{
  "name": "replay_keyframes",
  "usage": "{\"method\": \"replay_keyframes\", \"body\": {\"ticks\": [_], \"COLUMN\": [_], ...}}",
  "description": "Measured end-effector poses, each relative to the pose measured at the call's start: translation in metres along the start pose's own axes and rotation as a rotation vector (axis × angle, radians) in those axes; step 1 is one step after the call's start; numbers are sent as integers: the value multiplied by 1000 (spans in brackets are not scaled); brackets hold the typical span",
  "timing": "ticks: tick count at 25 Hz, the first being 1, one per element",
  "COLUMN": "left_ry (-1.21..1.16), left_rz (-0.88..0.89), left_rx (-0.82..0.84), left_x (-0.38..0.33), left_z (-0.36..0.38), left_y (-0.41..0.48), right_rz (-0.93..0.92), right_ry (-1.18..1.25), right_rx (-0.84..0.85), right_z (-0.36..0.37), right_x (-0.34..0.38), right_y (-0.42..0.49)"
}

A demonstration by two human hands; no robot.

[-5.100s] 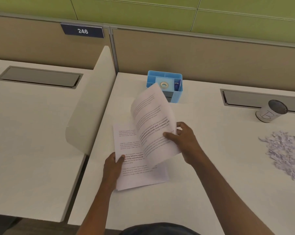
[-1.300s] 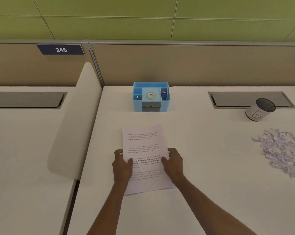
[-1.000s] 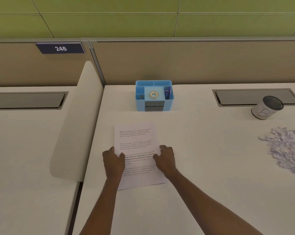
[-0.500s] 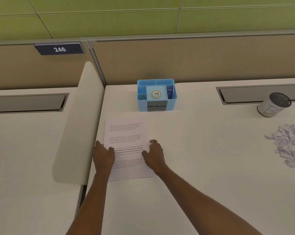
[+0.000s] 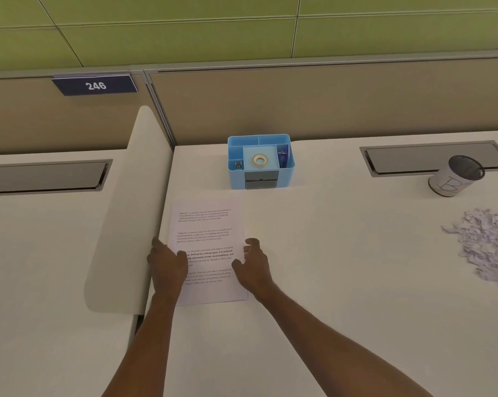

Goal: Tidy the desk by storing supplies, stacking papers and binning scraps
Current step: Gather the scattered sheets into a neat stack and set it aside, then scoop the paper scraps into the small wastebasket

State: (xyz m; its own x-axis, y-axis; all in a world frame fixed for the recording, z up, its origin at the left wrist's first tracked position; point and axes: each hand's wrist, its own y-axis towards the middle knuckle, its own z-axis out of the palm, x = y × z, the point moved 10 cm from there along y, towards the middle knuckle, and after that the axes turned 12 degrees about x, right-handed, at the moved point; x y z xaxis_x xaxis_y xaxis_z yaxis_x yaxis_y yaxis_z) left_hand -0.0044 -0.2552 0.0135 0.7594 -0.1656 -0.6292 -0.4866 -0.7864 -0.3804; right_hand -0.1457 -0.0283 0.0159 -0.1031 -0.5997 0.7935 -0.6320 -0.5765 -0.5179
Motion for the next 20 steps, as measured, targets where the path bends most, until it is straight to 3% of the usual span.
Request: {"method": "replay_keyframes", "body": {"ticks": [7, 15, 20], "left_ry": [45, 133, 174], "left_rz": [26, 74, 119], "left_rx": [18, 8, -11], "left_x": [0, -5, -14], "left_z": [4, 8, 27], "left_y": [-2, -32, -63], "right_rz": [-32, -223, -254], "right_ry": [-87, -470, -669], "right_rx": [26, -59, -99], "right_z": [5, -1, -29], "right_x": [3, 28, -2], "right_y": [-6, -32, -52]}}
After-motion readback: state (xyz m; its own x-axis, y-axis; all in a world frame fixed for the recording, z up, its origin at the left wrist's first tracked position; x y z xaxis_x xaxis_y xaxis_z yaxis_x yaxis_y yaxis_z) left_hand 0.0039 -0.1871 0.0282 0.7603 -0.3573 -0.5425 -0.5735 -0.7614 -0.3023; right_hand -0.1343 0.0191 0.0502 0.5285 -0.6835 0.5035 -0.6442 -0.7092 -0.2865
